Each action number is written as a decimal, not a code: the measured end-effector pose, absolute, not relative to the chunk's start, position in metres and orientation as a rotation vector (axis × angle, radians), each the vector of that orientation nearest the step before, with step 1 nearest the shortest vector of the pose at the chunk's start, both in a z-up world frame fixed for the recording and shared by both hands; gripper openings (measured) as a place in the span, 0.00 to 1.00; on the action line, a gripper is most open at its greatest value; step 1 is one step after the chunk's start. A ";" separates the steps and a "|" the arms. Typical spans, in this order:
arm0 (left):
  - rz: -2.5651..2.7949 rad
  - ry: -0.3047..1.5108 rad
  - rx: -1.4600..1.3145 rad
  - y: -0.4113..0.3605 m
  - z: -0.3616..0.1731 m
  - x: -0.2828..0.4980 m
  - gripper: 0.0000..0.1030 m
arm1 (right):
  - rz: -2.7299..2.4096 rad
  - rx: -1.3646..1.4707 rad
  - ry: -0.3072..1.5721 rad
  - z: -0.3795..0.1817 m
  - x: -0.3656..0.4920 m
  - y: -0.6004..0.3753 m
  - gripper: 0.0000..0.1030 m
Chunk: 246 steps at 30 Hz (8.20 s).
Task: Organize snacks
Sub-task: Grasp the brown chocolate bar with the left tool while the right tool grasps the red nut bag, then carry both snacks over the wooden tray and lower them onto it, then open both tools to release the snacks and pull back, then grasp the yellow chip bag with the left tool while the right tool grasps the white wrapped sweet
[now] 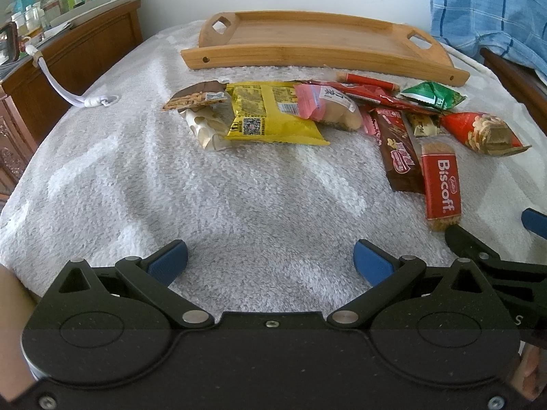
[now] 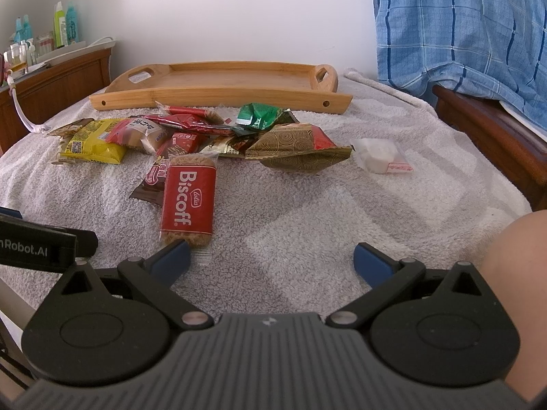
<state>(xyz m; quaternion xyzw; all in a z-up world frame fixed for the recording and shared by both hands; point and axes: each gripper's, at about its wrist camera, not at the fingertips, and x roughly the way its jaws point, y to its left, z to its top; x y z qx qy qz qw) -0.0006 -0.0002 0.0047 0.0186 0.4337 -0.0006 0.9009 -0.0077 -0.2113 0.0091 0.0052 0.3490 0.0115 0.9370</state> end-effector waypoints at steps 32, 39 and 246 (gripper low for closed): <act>-0.230 0.799 -0.028 -0.057 0.048 0.040 0.22 | 0.128 0.059 0.578 0.042 0.043 -0.244 0.58; -0.225 0.825 -0.016 -0.073 0.030 0.054 0.23 | 0.090 0.111 0.608 0.026 0.044 -0.249 0.55; 0.001 0.718 0.087 -0.011 0.025 0.078 0.62 | -0.205 0.329 0.611 0.006 0.081 -0.303 1.00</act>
